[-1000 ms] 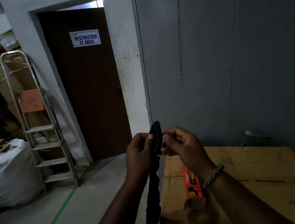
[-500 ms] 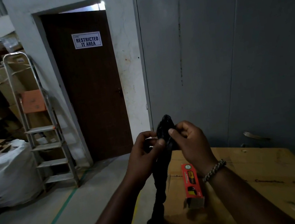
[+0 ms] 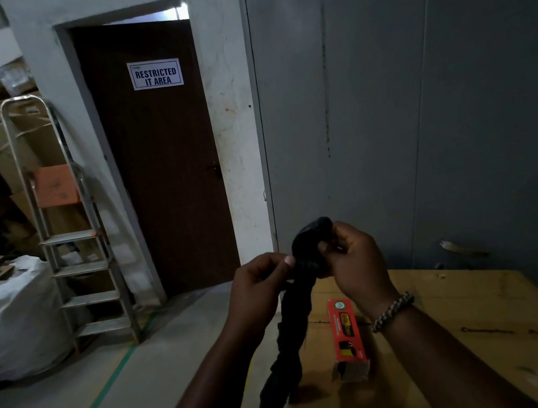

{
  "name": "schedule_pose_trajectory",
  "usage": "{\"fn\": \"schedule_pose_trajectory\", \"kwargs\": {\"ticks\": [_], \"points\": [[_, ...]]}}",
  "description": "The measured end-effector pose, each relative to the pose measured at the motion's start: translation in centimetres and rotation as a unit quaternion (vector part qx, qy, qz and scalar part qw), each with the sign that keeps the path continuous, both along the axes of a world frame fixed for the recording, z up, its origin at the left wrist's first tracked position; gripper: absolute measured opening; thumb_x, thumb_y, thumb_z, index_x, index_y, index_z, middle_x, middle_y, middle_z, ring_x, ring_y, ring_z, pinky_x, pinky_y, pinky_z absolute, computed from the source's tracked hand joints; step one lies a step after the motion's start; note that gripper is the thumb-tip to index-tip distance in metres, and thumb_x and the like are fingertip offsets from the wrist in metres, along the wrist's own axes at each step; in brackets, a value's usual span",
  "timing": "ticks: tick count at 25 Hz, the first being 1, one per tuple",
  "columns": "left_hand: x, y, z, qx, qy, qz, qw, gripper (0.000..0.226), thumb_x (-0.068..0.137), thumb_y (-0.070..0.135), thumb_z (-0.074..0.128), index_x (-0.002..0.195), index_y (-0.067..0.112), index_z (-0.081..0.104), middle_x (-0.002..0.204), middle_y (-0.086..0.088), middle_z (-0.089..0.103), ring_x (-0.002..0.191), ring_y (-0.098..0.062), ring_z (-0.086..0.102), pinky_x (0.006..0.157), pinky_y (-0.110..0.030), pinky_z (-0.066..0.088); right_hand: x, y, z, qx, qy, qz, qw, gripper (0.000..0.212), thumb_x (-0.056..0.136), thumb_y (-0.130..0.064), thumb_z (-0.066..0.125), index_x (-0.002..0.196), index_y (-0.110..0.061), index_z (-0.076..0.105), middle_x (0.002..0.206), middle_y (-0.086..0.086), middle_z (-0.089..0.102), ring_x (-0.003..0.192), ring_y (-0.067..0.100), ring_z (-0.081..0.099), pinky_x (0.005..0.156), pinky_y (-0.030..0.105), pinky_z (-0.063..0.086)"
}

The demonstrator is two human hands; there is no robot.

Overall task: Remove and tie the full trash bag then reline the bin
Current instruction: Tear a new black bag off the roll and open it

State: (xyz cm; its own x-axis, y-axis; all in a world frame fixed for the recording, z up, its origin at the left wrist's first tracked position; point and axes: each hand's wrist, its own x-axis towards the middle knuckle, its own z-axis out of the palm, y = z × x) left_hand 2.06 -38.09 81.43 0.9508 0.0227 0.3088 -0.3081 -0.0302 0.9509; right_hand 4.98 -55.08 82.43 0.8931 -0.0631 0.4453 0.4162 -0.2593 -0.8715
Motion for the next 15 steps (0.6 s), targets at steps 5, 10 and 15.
{"fn": "schedule_pose_trajectory", "kwargs": {"ticks": [5, 10, 15], "points": [[0.4, 0.1, 0.3, -0.051, 0.020, -0.046, 0.997, 0.017, 0.100, 0.016, 0.060, 0.114, 0.009, 0.066, 0.105, -0.013, 0.076, 0.099, -0.030, 0.073, 0.088, -0.046, 0.060, 0.4, -0.5, 0.0, 0.011, 0.025, 0.024, 0.999, 0.039, 0.101, -0.004, 0.057, 0.094, -0.040, 0.070, 0.103, -0.008, 0.075, 0.103, 0.016, 0.070, 0.086, 0.046, 0.063], [0.7, -1.0, -0.1, -0.014, -0.006, 0.022, 1.000, 0.007, 0.089, 0.004, 0.072, 0.086, 0.003, 0.066, 0.078, -0.006, 0.075, 0.079, -0.021, 0.076, 0.072, -0.033, 0.060, -0.1, 0.3, -0.1, 0.028, 0.033, 0.064, 0.997, 0.013, 0.096, -0.013, 0.068, 0.104, -0.023, 0.070, 0.101, -0.003, 0.076, 0.096, 0.012, 0.073, 0.080, 0.032, 0.063], [1.1, -0.1, -0.2, -0.056, 0.001, 0.054, 0.997, 0.025, 0.091, 0.004, 0.070, 0.073, 0.005, 0.052, 0.062, 0.000, 0.060, 0.064, -0.013, 0.066, 0.061, -0.028, 0.055, 0.2, 0.0, -0.2, 0.019, 0.036, 0.038, 0.998, 0.007, 0.093, 0.000, 0.069, 0.089, -0.006, 0.069, 0.079, 0.009, 0.074, 0.073, 0.018, 0.075, 0.070, 0.032, 0.063]]}}
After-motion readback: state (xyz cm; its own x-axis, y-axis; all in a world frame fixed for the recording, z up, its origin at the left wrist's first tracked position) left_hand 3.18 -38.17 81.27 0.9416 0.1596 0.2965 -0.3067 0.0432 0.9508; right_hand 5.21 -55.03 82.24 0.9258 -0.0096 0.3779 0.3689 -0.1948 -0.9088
